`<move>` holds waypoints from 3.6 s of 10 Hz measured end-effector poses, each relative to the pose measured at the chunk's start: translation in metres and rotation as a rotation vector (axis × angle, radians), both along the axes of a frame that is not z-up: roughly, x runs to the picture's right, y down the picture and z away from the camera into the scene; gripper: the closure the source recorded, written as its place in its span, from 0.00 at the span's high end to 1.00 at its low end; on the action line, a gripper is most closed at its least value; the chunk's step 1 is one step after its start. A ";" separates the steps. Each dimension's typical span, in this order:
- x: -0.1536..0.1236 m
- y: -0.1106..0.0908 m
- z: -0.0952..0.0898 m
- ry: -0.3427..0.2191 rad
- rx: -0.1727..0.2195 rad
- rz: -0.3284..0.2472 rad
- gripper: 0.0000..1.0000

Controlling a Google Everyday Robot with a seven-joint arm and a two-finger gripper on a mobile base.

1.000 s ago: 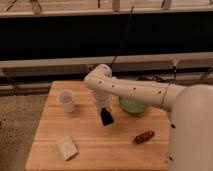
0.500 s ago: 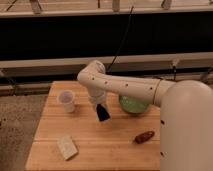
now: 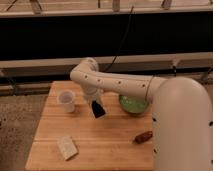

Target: Place the eraser in the ceramic cup

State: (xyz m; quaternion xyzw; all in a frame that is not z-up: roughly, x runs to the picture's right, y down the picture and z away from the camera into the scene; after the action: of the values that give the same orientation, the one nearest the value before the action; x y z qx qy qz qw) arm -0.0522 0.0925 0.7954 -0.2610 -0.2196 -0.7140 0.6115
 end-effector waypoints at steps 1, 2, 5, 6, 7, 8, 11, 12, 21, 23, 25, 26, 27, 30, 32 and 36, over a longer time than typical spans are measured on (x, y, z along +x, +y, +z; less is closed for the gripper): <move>0.001 -0.003 0.001 0.001 0.008 -0.002 0.00; -0.006 -0.010 0.001 -0.004 0.022 -0.006 0.00; -0.023 -0.026 -0.003 -0.020 0.051 -0.030 0.00; -0.028 -0.030 -0.003 -0.024 0.064 -0.039 0.00; -0.031 -0.035 -0.004 -0.027 0.076 -0.044 0.00; -0.038 -0.043 -0.005 -0.032 0.096 -0.050 0.00; -0.054 -0.055 -0.007 -0.047 0.136 -0.063 0.00; -0.063 -0.058 -0.007 -0.055 0.150 -0.077 0.00; -0.125 -0.065 -0.005 -0.129 0.207 -0.158 0.00; -0.135 -0.065 -0.004 -0.136 0.217 -0.168 0.00; -0.140 -0.064 -0.004 -0.139 0.220 -0.175 0.00; -0.140 -0.062 -0.003 -0.140 0.222 -0.184 0.00; -0.143 -0.062 -0.004 -0.140 0.230 -0.188 0.00; -0.149 -0.061 -0.006 -0.152 0.241 -0.194 0.01; -0.150 -0.060 -0.007 -0.159 0.245 -0.199 0.07; -0.155 -0.060 -0.010 -0.177 0.250 -0.206 0.29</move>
State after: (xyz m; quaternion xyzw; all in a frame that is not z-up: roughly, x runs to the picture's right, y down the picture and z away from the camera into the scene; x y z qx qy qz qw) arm -0.2076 0.0325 0.7857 -0.1404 -0.1542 -0.8146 0.5412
